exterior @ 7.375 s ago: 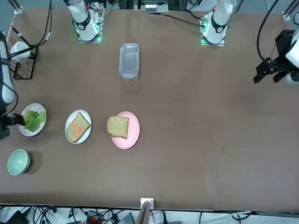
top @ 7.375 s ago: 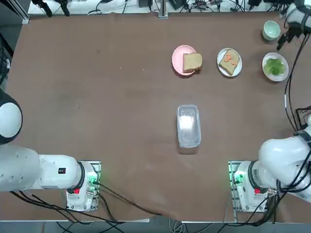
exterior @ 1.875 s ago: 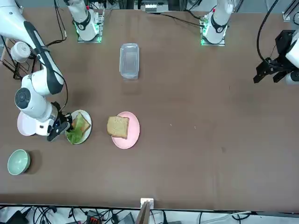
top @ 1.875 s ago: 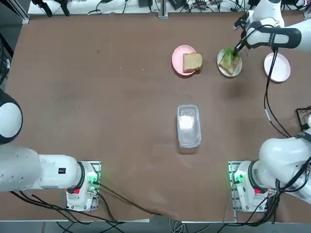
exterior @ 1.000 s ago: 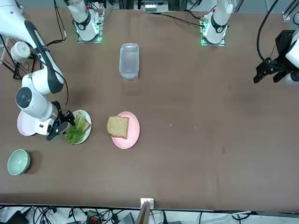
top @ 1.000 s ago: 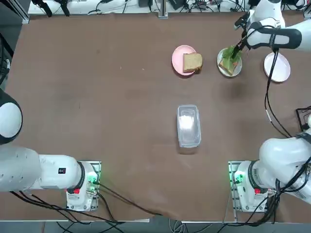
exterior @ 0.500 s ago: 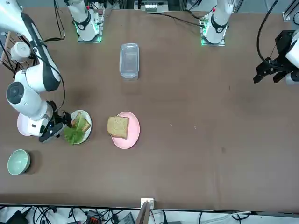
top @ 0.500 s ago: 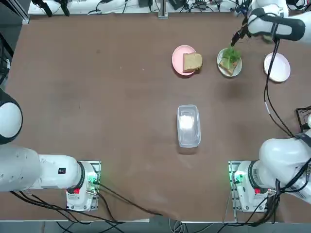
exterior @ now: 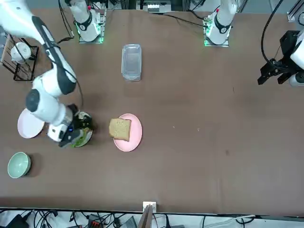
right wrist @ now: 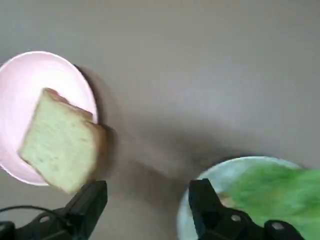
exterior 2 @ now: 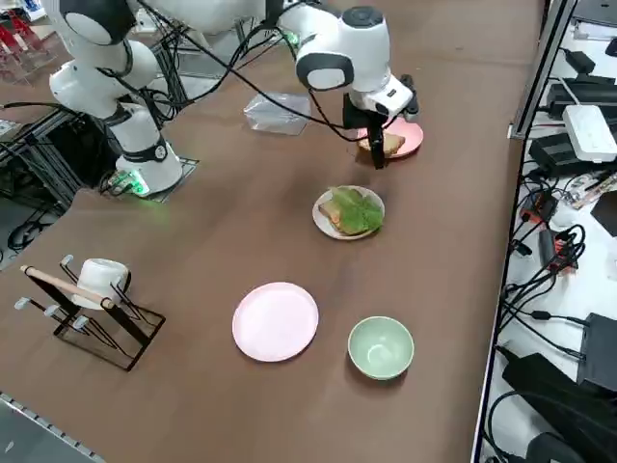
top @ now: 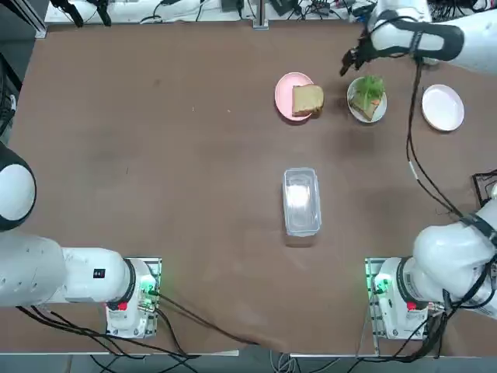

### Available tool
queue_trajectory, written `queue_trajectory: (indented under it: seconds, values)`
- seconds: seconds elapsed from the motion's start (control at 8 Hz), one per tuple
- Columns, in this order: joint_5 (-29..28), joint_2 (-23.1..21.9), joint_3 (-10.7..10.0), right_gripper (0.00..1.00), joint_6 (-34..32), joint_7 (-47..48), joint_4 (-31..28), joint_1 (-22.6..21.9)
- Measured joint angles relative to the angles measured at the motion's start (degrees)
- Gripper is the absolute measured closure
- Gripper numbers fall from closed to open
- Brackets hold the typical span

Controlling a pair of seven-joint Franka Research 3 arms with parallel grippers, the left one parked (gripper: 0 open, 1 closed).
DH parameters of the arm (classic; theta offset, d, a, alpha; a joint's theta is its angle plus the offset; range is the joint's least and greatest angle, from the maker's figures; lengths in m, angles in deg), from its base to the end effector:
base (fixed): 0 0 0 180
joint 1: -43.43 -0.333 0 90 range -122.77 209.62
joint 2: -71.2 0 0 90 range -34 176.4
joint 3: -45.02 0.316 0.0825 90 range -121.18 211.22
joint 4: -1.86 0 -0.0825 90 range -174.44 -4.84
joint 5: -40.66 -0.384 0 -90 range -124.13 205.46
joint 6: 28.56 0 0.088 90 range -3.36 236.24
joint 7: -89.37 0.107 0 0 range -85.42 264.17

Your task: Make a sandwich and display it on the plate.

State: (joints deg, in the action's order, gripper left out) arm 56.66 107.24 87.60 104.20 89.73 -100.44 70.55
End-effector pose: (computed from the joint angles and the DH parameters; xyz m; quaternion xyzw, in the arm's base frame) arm 0.6487 0.1238 0.2852 -0.9805 -0.1651 -0.0294 0.1023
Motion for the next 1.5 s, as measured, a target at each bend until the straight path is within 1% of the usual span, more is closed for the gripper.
queue_trajectory:
  seconds: [0.12, 0.38, 0.5, 0.75, 1.12, 1.25, 1.38, 1.5]
  values:
    - [0.00, 0.98, -0.01, 0.00, -0.03, 4.38, -0.33, -1.07]
    - [-0.05, 2.90, -0.04, 0.00, 0.07, 9.99, -0.97, -1.51]
    - [-0.09, 4.41, -0.05, 0.00, 0.91, 12.19, -0.99, -1.52]
    - [-0.12, 7.28, -0.01, 0.00, 4.68, 16.74, -0.98, -2.00]
    - [-0.57, 9.61, 0.24, 0.00, 7.07, 19.78, -0.40, -2.94]
    - [-2.26, 9.93, 0.32, 0.01, 7.46, 19.89, -0.24, -3.06]
    - [-3.76, 10.01, 0.36, 0.03, 7.67, 19.89, -0.09, -3.18]
    - [-4.47, 10.02, 0.44, 0.08, 7.69, 19.90, -0.01, -3.29]
